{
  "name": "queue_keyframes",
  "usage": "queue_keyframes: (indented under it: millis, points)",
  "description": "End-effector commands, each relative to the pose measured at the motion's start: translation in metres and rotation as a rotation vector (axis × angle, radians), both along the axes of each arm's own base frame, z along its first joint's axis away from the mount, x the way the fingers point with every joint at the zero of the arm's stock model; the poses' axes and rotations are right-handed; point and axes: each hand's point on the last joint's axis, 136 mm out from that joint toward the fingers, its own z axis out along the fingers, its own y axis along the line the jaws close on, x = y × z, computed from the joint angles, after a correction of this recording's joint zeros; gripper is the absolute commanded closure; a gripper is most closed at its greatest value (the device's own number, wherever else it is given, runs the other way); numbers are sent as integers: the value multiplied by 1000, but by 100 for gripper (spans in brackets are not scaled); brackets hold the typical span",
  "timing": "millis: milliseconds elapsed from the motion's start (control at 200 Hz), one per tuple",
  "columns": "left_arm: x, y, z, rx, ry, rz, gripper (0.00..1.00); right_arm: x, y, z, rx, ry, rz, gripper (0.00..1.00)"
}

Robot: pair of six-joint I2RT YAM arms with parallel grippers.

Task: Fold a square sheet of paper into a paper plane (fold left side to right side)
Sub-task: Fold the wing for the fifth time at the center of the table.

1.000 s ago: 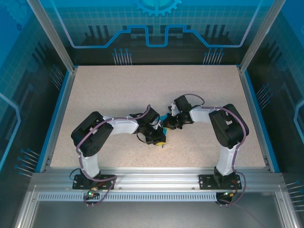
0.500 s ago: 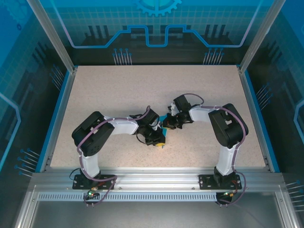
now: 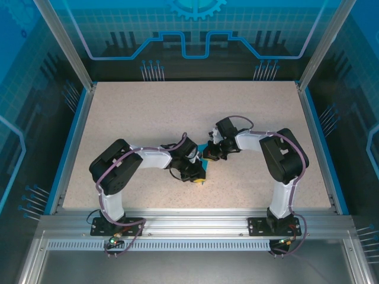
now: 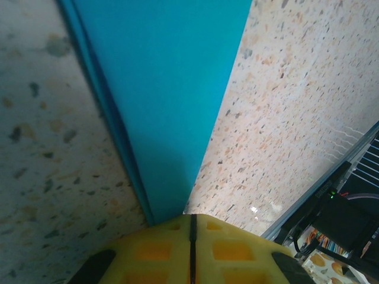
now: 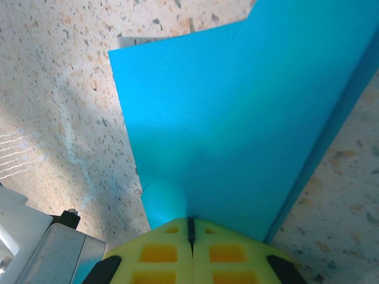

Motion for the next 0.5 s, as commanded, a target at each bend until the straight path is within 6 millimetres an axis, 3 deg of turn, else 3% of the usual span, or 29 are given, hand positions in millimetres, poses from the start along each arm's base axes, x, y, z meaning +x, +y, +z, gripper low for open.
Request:
queue_keyframes:
  millis: [0, 495]
  points:
    - [-27, 20, -15, 74, 108, 4, 90, -21, -35, -45, -186, 109, -30, 95]
    - [-47, 26, -16, 82, 126, -18, 91, -16, -40, -49, -195, 118, -35, 95]
